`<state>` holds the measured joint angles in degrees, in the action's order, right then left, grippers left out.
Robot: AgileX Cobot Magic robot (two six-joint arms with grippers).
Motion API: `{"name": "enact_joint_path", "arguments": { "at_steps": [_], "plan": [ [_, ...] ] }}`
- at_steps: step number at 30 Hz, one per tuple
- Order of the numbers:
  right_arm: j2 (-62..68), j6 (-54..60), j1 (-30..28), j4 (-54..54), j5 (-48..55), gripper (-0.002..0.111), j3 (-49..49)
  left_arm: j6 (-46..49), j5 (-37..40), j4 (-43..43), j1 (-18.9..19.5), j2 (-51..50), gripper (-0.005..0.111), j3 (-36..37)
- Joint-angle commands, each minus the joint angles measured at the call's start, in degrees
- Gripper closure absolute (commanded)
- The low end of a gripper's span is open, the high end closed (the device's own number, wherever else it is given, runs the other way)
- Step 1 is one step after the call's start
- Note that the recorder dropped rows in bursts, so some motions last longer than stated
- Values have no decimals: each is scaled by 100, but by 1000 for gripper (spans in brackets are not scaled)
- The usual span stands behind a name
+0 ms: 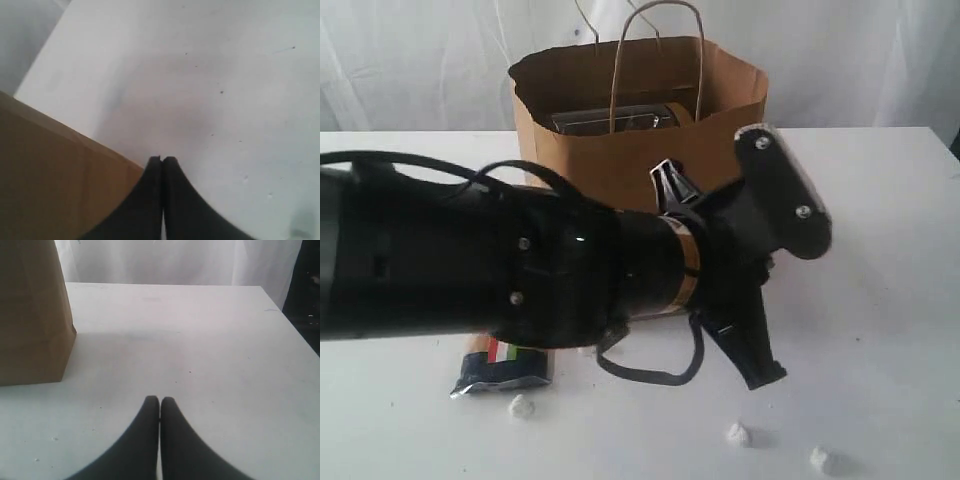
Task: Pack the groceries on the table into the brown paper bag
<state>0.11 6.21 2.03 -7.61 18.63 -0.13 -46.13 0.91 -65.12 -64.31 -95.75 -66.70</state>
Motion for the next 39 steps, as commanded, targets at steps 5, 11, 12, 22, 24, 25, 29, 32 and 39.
{"name": "enact_joint_path", "arguments": {
  "at_steps": [5,11,12,22,24,25,29,32,39],
  "plan": [
    [-11,42,20,-4,-46,108,13,2839,3558,1005,-903,-840,107,-1160],
    [-11,42,20,-4,-46,108,13,4726,3339,4247,-892,-986,107,-1556],
    [-11,42,20,-4,-46,108,13,4862,3310,4469,-892,-986,107,-1581],
    [-11,42,20,-4,-46,108,13,9846,3359,10513,368,-1688,107,-2129],
    [-11,42,20,-4,-46,108,13,10978,3359,11410,356,-1781,107,-2129],
    [-11,42,20,-4,-46,108,13,11489,3331,11552,294,-1828,107,-2129],
    [-11,42,20,-4,-46,108,13,12464,3335,11546,203,-2168,87,-2076],
    [-11,42,20,-4,-46,108,13,12594,3319,11372,192,-2355,67,-2000],
    [-11,42,20,-4,-46,108,13,12584,2630,11250,192,-2571,55,-2001]
  ]
}}
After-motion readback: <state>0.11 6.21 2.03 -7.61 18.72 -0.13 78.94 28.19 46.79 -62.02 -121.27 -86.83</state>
